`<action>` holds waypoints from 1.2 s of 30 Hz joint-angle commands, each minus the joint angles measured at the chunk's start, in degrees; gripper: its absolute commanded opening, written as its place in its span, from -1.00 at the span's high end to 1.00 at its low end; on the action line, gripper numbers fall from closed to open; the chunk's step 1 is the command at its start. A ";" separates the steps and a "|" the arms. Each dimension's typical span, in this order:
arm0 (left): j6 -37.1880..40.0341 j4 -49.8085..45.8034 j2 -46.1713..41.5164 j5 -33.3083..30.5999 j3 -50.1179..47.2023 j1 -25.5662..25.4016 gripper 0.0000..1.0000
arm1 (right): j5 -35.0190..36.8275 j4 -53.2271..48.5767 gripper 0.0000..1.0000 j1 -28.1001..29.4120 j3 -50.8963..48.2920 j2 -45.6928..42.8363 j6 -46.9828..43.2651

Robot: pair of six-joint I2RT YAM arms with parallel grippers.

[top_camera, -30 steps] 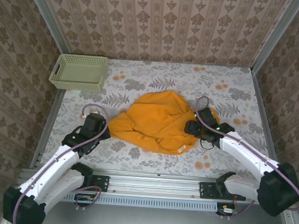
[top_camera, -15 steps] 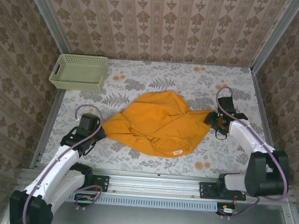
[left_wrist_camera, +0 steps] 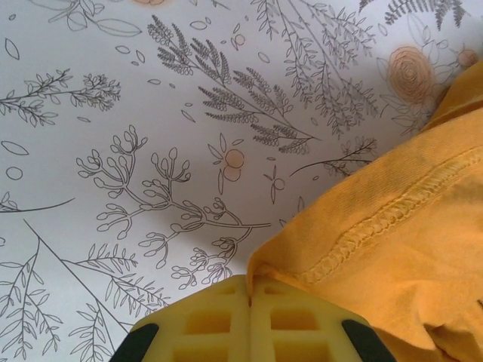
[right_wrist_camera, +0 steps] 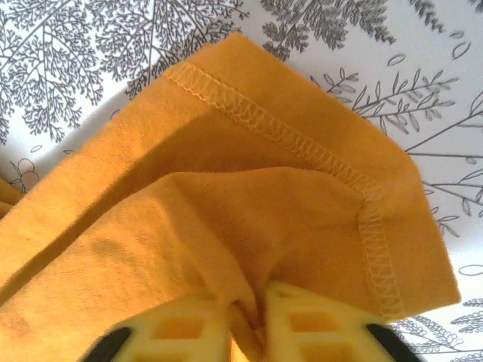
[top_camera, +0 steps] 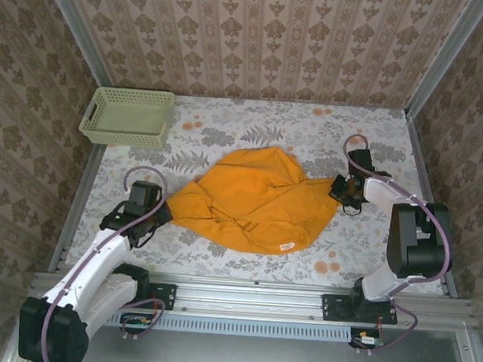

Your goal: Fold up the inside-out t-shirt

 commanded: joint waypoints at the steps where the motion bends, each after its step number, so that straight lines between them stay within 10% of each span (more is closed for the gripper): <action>1: 2.21 -0.78 -0.59 0.87 4.57 1.44 1.00 | 4.57 -5.67 0.89 -0.05 3.01 -6.59 -1.74; 14: 4.37 -3.35 -15.40 3.63 28.48 9.29 1.00 | 11.53 -30.57 1.00 -1.57 26.32 -46.55 -4.13; 22: 6.00 -5.14 -9.15 7.03 31.30 9.48 1.00 | 10.97 -32.66 1.00 -1.57 25.28 -49.32 -4.55; 36: 12.69 -6.63 -14.37 -4.15 59.64 9.46 1.00 | 11.64 -34.59 1.00 -1.49 54.41 -50.18 -9.66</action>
